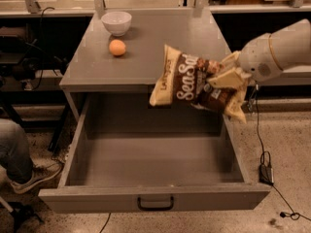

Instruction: Pick brown chip bag from top drawer and place on counter

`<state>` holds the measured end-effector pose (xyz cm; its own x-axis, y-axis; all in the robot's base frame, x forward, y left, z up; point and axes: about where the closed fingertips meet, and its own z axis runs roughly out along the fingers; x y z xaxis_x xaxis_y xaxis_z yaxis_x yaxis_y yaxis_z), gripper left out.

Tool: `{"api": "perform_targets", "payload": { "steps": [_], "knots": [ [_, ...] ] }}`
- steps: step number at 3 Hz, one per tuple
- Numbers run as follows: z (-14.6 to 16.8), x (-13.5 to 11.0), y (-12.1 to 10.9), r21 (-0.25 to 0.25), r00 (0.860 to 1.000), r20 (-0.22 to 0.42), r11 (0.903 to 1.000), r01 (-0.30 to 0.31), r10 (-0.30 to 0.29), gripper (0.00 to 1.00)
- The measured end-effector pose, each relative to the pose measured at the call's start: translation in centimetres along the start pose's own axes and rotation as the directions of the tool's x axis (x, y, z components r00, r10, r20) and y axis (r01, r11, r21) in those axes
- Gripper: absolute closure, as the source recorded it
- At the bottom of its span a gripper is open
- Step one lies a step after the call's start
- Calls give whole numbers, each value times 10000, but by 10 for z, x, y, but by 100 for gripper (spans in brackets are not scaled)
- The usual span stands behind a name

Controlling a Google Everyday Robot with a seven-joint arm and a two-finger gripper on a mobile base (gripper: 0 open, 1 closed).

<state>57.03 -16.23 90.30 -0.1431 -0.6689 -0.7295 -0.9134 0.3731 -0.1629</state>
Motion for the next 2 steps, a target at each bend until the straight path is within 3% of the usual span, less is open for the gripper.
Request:
{"api": "perform_targets", "payload": {
  "steps": [1, 2],
  "knots": [
    [-28, -45, -48, 1183, 9914, 954, 9899, 782, -898, 100],
    [-29, -69, -99, 1735, 9840, 1386, 9809, 874, -1122, 100]
  ]
}}
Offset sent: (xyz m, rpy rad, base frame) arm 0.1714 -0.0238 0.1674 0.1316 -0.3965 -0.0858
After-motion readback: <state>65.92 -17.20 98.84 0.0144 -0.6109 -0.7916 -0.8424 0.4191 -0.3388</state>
